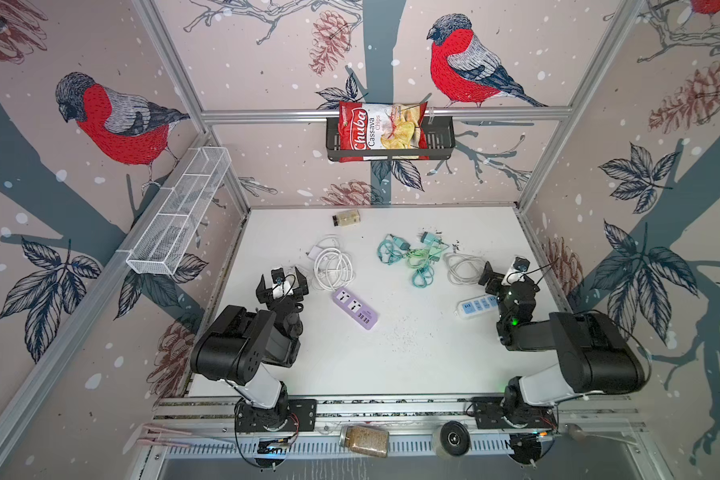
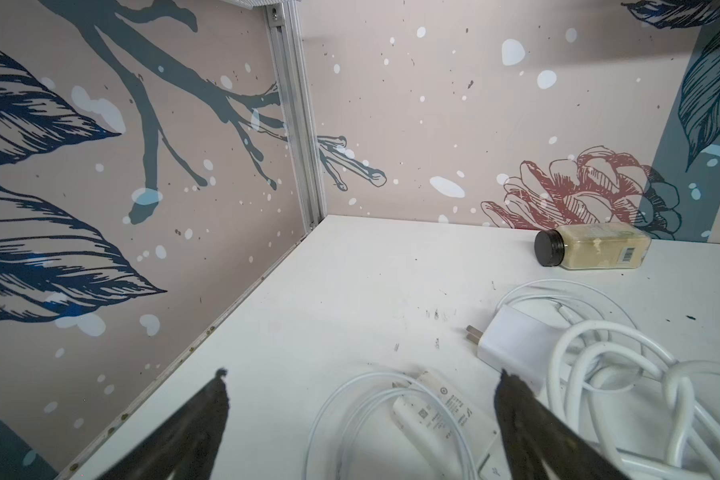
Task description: Insert the plug
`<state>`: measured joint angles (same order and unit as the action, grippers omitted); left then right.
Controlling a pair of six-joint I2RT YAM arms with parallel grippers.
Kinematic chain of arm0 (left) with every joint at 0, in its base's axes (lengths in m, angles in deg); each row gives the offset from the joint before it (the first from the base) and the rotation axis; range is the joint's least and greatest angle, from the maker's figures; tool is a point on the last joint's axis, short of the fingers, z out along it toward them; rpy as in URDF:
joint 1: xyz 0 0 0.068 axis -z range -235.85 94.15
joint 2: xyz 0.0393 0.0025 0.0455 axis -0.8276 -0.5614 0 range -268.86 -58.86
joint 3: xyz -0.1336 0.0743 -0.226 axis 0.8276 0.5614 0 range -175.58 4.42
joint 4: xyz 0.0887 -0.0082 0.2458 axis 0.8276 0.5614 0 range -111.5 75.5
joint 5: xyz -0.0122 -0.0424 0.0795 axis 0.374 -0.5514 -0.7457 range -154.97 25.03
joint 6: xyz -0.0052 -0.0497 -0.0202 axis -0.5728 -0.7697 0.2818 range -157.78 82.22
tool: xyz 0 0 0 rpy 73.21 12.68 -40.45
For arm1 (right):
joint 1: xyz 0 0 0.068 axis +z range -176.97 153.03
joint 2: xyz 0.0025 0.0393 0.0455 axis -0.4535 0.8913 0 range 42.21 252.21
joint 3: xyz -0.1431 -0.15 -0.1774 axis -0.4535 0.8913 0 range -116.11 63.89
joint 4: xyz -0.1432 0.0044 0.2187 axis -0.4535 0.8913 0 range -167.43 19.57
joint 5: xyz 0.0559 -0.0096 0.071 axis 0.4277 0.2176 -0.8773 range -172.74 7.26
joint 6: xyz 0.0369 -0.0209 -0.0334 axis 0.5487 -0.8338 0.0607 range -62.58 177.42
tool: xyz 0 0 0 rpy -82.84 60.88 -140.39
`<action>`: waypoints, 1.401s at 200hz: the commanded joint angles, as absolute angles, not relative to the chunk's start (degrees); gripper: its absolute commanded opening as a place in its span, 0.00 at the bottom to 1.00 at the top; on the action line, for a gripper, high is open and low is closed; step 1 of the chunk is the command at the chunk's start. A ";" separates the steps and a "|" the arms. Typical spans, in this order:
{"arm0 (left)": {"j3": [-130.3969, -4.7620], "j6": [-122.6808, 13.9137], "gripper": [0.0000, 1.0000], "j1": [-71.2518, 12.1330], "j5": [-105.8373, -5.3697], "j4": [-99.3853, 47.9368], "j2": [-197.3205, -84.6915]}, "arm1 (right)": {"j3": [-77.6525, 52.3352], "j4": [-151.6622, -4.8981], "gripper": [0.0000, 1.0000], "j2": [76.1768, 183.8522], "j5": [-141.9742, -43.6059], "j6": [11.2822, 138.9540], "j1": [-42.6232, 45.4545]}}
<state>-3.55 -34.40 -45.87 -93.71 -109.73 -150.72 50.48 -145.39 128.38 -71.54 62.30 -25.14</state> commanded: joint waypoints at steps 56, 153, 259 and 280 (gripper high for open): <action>-3.85 -34.61 0.98 -45.95 -94.05 -110.52 -150.52 | 50.58 -146.25 1.00 128.21 -70.78 62.43 -25.12; -3.86 -34.61 0.98 -45.92 -94.03 -110.49 -150.51 | 50.52 -146.16 0.99 128.14 -70.87 62.45 -25.11; -4.49 -34.88 0.98 -46.18 -93.63 -109.11 -150.39 | 50.51 -146.16 1.00 128.22 -70.87 62.43 -25.12; -5.74 -35.46 0.98 -46.69 -93.11 -106.16 -150.02 | 50.51 -146.16 0.99 128.17 -70.87 62.44 -25.12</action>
<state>-4.42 -34.47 -46.11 -93.62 -108.48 -150.59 50.53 -145.39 128.38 -71.51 62.28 -25.14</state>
